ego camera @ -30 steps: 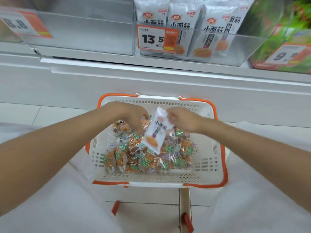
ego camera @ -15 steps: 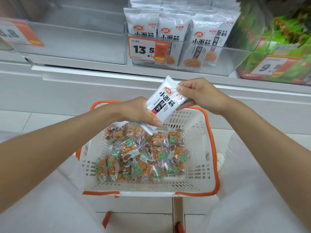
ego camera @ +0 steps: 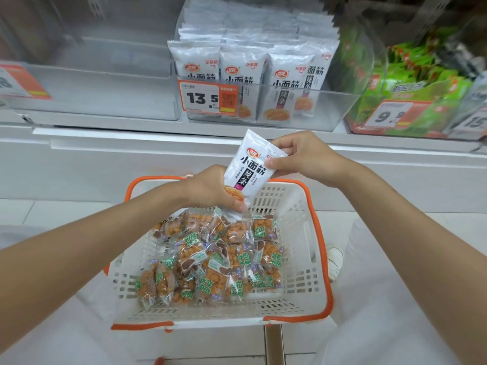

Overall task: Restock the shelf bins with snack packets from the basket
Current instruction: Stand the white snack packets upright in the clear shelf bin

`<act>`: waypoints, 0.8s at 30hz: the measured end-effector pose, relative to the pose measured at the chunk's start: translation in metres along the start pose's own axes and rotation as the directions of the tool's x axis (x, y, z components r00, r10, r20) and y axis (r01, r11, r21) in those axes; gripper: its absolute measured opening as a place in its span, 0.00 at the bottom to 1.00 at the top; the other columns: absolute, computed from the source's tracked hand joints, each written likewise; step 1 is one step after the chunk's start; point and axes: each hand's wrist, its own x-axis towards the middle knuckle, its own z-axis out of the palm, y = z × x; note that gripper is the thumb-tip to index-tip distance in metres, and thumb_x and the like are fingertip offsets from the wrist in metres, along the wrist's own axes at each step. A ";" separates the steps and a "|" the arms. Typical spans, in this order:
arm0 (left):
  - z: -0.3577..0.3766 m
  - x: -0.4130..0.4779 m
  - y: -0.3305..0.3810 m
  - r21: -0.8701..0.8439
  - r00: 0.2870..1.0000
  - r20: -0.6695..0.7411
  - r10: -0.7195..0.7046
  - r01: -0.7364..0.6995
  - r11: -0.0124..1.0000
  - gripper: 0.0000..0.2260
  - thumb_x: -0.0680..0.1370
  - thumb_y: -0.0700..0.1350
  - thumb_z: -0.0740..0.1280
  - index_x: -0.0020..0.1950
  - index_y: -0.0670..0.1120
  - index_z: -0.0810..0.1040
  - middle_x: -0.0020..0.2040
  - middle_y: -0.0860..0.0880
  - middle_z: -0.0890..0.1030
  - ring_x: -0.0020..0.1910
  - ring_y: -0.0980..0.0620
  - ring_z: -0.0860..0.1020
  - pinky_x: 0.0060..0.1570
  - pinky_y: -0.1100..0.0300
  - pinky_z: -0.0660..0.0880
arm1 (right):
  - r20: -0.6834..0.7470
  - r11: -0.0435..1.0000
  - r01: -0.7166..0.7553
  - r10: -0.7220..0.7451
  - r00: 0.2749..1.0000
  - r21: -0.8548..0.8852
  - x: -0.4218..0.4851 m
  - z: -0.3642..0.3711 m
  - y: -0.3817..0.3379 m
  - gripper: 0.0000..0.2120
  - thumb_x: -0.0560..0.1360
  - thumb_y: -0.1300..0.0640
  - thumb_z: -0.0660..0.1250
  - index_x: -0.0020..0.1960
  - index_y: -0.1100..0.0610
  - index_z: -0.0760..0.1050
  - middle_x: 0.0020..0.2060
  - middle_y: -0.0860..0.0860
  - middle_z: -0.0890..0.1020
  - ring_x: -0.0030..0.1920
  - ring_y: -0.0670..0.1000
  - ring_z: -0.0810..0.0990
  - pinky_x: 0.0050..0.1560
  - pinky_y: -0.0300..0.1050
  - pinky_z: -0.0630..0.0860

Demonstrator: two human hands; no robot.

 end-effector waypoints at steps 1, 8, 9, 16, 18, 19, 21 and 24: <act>0.003 0.003 0.002 -0.007 1.000 -0.013 0.017 -0.017 1.000 0.17 0.65 0.37 0.80 0.50 0.47 0.82 0.43 0.53 0.85 0.42 0.56 0.83 0.40 0.66 0.77 | -0.003 1.000 0.001 -0.001 1.000 -0.014 -0.001 -0.004 -0.002 0.10 0.74 0.71 0.69 0.54 0.66 0.79 0.46 0.56 0.85 0.44 0.52 0.86 0.47 0.44 0.83; -0.011 0.031 0.086 0.022 0.981 -0.070 0.184 -0.183 0.983 0.14 0.67 0.42 0.79 0.50 0.48 0.81 0.44 0.55 0.85 0.42 0.61 0.82 0.46 0.68 0.77 | -0.170 0.960 0.195 -0.231 0.958 -0.200 -0.014 -0.066 -0.058 0.09 0.74 0.72 0.68 0.53 0.65 0.79 0.37 0.49 0.84 0.34 0.39 0.81 0.38 0.34 0.79; -0.018 0.036 0.105 0.056 0.965 -0.120 0.232 -0.227 0.972 0.17 0.68 0.43 0.79 0.53 0.50 0.80 0.46 0.55 0.85 0.45 0.61 0.83 0.49 0.68 0.78 | -0.211 0.932 0.243 -0.304 0.929 -0.269 -0.018 -0.080 -0.073 0.07 0.74 0.72 0.68 0.51 0.65 0.80 0.33 0.45 0.82 0.32 0.36 0.79 0.36 0.30 0.75; -0.069 0.069 0.178 0.794 0.795 -0.284 0.536 -0.119 0.596 0.26 0.74 0.53 0.72 0.71 0.52 0.71 0.67 0.52 0.75 0.66 0.50 0.71 0.62 0.55 0.70 | -0.319 0.659 0.169 -0.553 0.770 -0.733 -0.027 -0.155 -0.137 0.07 0.76 0.62 0.67 0.47 0.68 0.78 0.37 0.65 0.79 0.29 0.42 0.66 0.27 0.35 0.64; -0.077 0.074 0.173 0.875 0.815 -0.260 0.517 -0.028 0.484 0.21 0.77 0.53 0.68 0.69 0.50 0.73 0.66 0.49 0.76 0.67 0.47 0.69 0.62 0.51 0.71 | -0.311 0.592 0.084 -0.533 0.787 -0.801 -0.010 -0.157 -0.132 0.06 0.76 0.61 0.66 0.47 0.64 0.79 0.34 0.57 0.78 0.30 0.45 0.68 0.30 0.40 0.65; -0.077 0.074 0.170 0.905 0.821 -0.242 0.517 0.000 0.424 0.19 0.78 0.53 0.67 0.66 0.47 0.76 0.63 0.47 0.78 0.65 0.46 0.71 0.60 0.49 0.72 | -0.314 0.586 0.057 -0.511 0.800 -0.808 -0.001 -0.155 -0.127 0.05 0.76 0.61 0.66 0.48 0.60 0.80 0.36 0.52 0.79 0.31 0.44 0.71 0.33 0.41 0.65; -0.078 0.076 0.164 0.935 0.815 -0.226 0.534 0.028 0.354 0.16 0.79 0.53 0.65 0.61 0.44 0.78 0.58 0.46 0.80 0.61 0.46 0.72 0.57 0.49 0.72 | -0.315 0.594 0.031 -0.469 0.825 -0.804 0.021 -0.150 -0.111 0.10 0.76 0.61 0.67 0.56 0.59 0.81 0.44 0.52 0.82 0.42 0.48 0.78 0.41 0.36 0.65; -0.076 0.078 0.164 0.925 0.783 -0.247 0.571 0.015 0.380 0.15 0.80 0.51 0.62 0.61 0.45 0.79 0.60 0.48 0.80 0.62 0.46 0.71 0.60 0.50 0.69 | -0.308 0.620 -0.025 -0.354 0.883 -0.784 0.047 -0.142 -0.088 0.18 0.77 0.59 0.67 0.66 0.59 0.76 0.63 0.56 0.79 0.63 0.54 0.76 0.55 0.38 0.68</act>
